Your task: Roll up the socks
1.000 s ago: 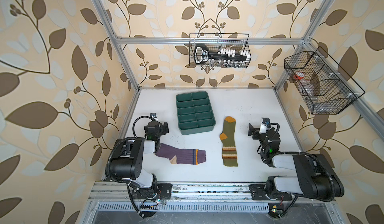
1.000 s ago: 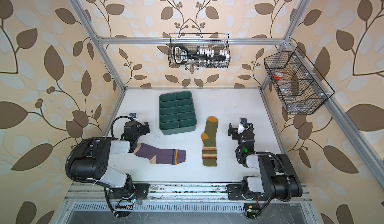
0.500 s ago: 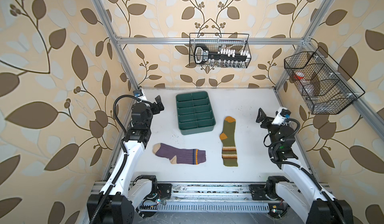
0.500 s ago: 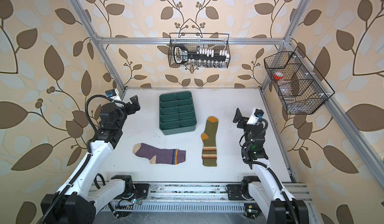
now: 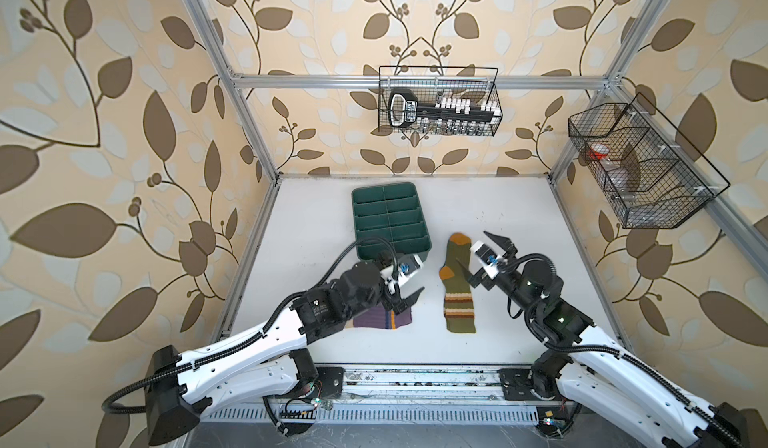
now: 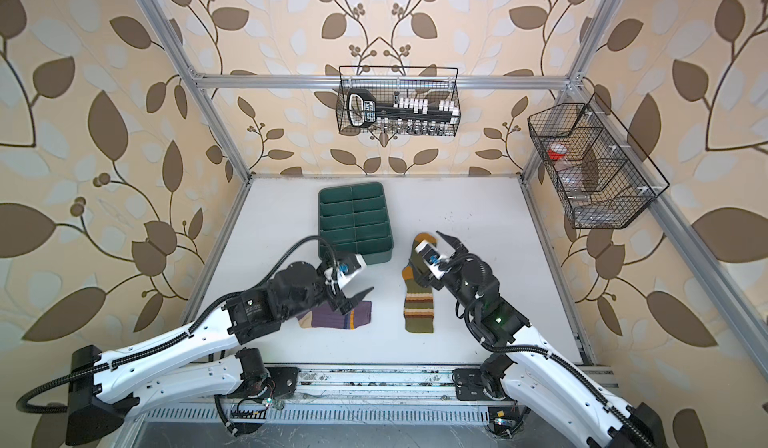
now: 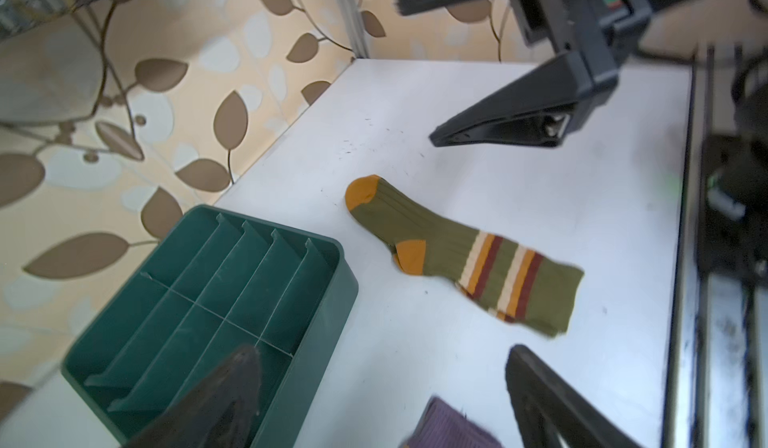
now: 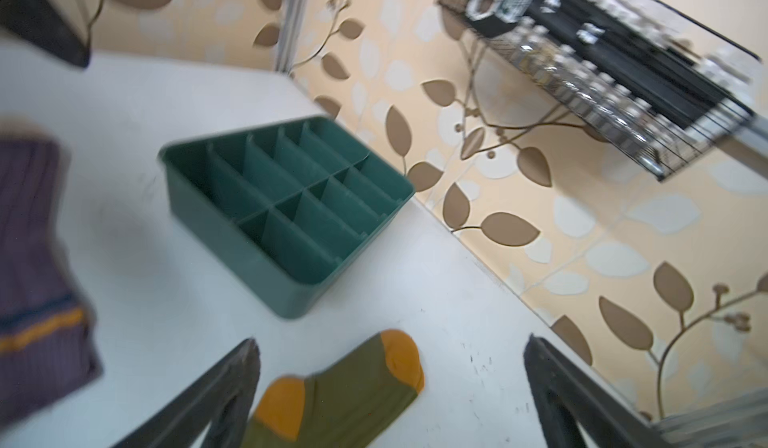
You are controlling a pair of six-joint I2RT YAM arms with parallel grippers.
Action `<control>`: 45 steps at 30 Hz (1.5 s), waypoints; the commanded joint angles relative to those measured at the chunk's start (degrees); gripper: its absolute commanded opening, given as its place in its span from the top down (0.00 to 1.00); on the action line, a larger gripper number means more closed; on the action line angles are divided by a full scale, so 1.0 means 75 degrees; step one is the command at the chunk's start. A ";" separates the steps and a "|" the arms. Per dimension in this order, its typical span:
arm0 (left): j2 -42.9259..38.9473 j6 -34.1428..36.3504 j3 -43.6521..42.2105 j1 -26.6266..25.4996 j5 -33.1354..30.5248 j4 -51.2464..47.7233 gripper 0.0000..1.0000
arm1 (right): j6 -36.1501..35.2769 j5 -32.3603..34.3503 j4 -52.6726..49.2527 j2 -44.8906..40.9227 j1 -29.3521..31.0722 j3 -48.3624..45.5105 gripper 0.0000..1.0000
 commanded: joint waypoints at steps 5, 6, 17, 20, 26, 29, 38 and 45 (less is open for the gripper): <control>-0.0278 0.3141 -0.0922 -0.1697 -0.1881 -0.1137 0.06 | -0.4478 0.2945 -0.4951 -0.0941 0.2282 0.0459 0.01; -0.0262 0.3305 -0.1027 -0.1738 -0.2016 -0.1114 0.06 | -0.4320 0.3051 -0.5406 -0.1000 0.2552 0.0574 0.02; -0.0217 0.3382 -0.1355 -0.1751 -0.2038 -0.0504 0.05 | -0.3290 0.2904 -0.5561 0.0098 0.4395 -0.0185 0.06; -0.0345 0.3260 -0.1339 -0.1784 -0.1944 -0.0597 0.05 | -0.3325 0.2704 -0.4952 0.0413 0.4301 -0.0558 0.10; -0.0379 0.3353 -0.1457 -0.1995 -0.1859 -0.0556 0.06 | -0.3458 0.2248 -0.4341 0.0527 0.3709 -0.1276 0.14; -0.0207 0.3441 -0.1445 -0.2009 -0.1783 -0.0325 0.06 | -0.3501 0.2207 -0.4104 0.0597 0.3635 -0.1402 0.17; 0.0275 0.3369 -0.1283 -0.2020 -0.1362 0.0136 0.10 | -0.3697 0.1784 -0.3361 0.1253 0.3488 -0.1617 0.26; 0.0380 0.3260 -0.1264 -0.2096 -0.0978 0.0451 0.11 | -0.3655 0.1365 -0.3177 0.1297 0.3158 -0.1920 0.43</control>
